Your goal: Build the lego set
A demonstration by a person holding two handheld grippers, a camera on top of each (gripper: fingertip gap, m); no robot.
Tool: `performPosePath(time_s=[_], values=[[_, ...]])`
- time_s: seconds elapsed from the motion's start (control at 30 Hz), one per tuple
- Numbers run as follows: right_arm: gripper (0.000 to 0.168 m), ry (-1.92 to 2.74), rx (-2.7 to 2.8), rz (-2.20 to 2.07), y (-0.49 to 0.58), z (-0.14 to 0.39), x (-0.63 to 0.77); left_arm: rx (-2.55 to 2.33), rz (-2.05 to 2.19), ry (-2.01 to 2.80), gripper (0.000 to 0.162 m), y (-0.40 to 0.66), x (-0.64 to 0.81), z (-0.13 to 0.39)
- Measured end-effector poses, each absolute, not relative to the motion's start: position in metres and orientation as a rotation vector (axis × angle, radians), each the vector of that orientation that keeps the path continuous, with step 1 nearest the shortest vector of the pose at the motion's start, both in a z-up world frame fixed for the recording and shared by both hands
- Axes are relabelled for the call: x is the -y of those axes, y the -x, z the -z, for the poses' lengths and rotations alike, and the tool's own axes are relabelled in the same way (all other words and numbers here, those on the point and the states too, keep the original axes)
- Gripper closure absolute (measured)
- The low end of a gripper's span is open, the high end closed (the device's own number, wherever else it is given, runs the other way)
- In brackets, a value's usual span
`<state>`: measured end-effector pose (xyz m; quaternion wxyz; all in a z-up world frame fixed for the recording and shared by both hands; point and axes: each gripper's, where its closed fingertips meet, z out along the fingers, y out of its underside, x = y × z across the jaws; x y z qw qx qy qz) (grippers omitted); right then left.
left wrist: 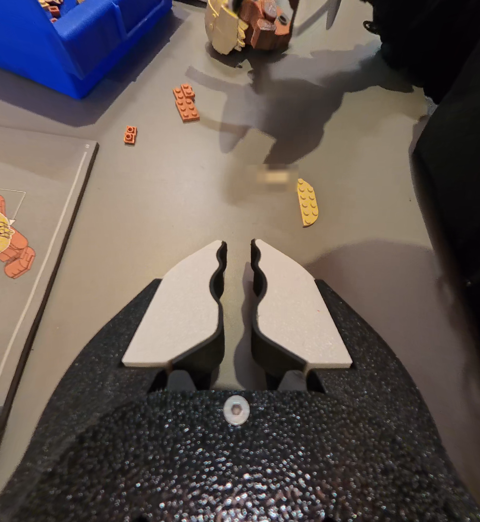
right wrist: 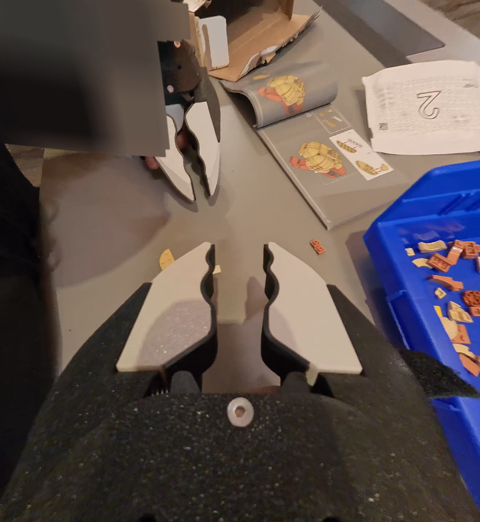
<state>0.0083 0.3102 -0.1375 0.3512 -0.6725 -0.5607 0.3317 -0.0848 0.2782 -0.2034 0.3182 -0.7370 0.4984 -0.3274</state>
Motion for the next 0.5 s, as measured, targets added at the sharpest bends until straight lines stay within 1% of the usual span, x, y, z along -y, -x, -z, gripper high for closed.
performPosePath(time_s=[0.5], values=[[0.138, 1.745, 1.367, -0.768, -0.032, 0.132, -0.329, -1.302, 0.888, 1.957, 0.146, 0.085, -0.279, 0.204]])
